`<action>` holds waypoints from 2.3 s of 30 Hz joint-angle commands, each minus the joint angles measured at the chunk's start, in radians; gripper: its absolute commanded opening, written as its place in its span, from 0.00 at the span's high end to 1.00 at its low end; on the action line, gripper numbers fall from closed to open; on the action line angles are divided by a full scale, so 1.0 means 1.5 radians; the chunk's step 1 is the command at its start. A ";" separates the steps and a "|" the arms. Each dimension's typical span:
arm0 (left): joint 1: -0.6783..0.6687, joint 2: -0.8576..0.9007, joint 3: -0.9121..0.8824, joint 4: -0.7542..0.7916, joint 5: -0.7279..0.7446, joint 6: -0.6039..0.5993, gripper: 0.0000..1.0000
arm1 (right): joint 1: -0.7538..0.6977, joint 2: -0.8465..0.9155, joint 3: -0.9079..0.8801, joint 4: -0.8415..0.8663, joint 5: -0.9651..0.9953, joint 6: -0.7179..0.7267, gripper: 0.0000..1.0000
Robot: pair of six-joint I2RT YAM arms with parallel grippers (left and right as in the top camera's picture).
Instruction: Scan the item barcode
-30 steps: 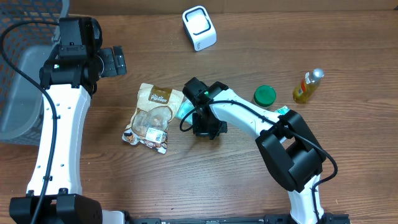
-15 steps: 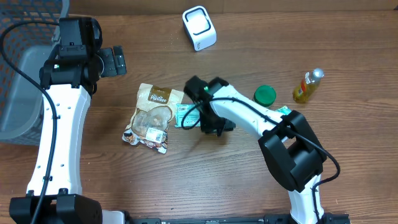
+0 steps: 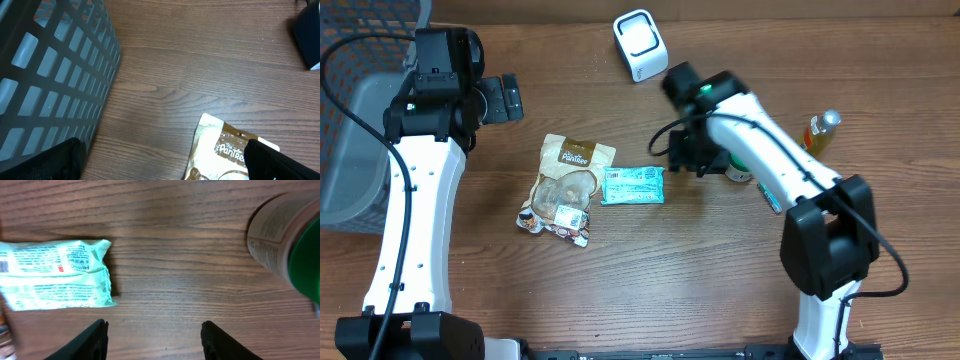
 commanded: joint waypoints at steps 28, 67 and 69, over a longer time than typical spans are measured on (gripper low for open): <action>-0.005 0.002 0.005 0.001 -0.002 0.005 0.00 | -0.033 -0.027 -0.298 0.414 -0.349 -0.106 0.43; -0.005 0.002 0.005 0.001 -0.002 0.005 0.00 | 0.022 -0.026 -0.382 0.646 -0.358 -0.068 0.55; -0.005 0.002 0.005 0.001 -0.002 0.005 0.01 | 0.021 -0.026 -0.382 0.651 -0.357 -0.068 0.53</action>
